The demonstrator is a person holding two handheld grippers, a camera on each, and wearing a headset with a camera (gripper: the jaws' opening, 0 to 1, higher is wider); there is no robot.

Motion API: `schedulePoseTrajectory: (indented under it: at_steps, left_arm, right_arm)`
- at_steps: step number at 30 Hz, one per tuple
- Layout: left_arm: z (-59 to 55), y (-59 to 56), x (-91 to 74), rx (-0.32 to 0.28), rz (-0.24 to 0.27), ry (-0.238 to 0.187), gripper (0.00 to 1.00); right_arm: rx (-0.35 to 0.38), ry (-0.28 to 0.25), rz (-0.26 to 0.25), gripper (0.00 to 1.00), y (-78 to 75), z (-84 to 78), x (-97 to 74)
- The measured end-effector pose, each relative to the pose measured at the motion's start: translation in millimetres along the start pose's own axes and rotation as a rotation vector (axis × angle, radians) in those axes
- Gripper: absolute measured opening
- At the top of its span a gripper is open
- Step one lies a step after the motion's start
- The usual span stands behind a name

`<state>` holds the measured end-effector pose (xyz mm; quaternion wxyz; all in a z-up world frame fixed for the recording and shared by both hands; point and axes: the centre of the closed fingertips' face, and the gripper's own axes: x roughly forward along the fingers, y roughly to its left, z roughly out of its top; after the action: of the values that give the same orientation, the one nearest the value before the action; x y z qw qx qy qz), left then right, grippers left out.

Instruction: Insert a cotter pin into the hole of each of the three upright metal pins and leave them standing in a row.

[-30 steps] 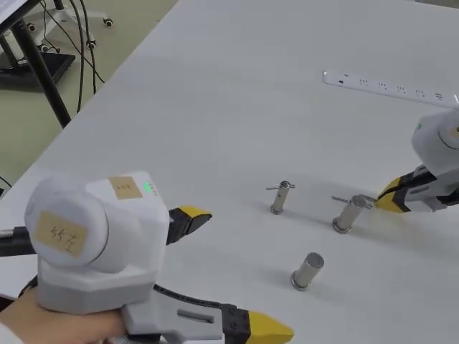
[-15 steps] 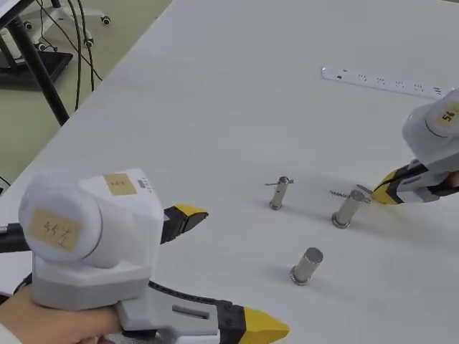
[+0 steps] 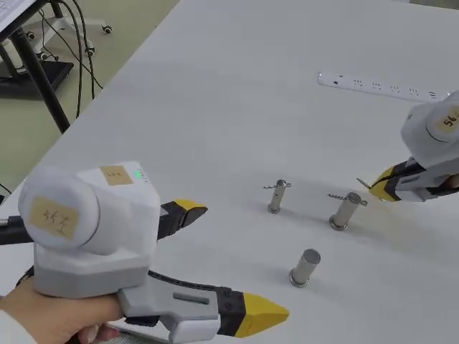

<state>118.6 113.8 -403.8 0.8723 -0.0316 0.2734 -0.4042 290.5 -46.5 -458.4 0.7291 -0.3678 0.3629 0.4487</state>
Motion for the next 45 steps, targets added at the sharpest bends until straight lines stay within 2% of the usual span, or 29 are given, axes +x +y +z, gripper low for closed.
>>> schedulePoseTrajectory:
  at_steps: [2,4,6,10,14,17,19,24,28,38,41,45]
  left_arm:
    - [1.2,0.9,0.7,-0.004,0.001,-0.001,0.94]
    - [3.8,2.3,1.6,-0.016,0.003,-0.008,0.92]
    - [8.8,2.4,2.7,-0.050,-0.006,-0.035,0.91]
    - [13.5,4.4,4.3,-0.074,-0.016,-0.052,0.90]
    - [16.6,4.4,7.1,-0.110,-0.040,-0.046,0.86]
    - [21.3,5.2,9.7,-0.107,-0.048,-0.049,0.84]
    - [23.6,5.7,11.7,-0.105,-0.052,-0.048,0.83]
    - [32.7,6.8,17.7,-0.118,-0.067,-0.063,0.79]
    - [40.9,5.5,22.9,-0.133,-0.086,-0.080,0.76]
    - [55.6,1.0,34.3,-0.175,-0.139,-0.102,0.68]
    - [60.0,-1.3,37.8,-0.188,-0.156,-0.108,0.65]
    - [62.8,-7.8,42.2,-0.199,-0.189,-0.092,0.58]
  right_arm:
    - [-0.004,-0.017,-0.010,0.00,0.0,3.5,-6.2]
    - [-0.014,-0.048,-0.035,0.00,-8.5,7.9,-14.6]
    - [-0.014,-0.075,-0.061,0.00,-7.4,12.5,-25.7]
    - [-0.035,-0.120,-0.097,0.00,-6.7,18.8,-41.1]
    - [-0.051,-0.160,-0.125,0.00,2.1,27.1,-56.6]
    - [-0.055,-0.208,-0.133,0.00,12.4,35.6,-68.1]
    - [-0.066,-0.222,-0.140,0.00,18.2,38.6,-73.3]
    - [-0.098,-0.247,-0.155,0.00,31.7,44.6,-82.2]
    - [-0.134,-0.294,-0.149,0.00,48.0,54.5,-90.1]
    - [-0.159,-0.356,-0.157,0.00,76.2,71.0,-98.9]
    - [-0.177,-0.361,-0.166,0.00,82.0,73.4,-99.9]
    - [-0.211,-0.362,-0.178,0.00,88.2,74.7,-98.0]
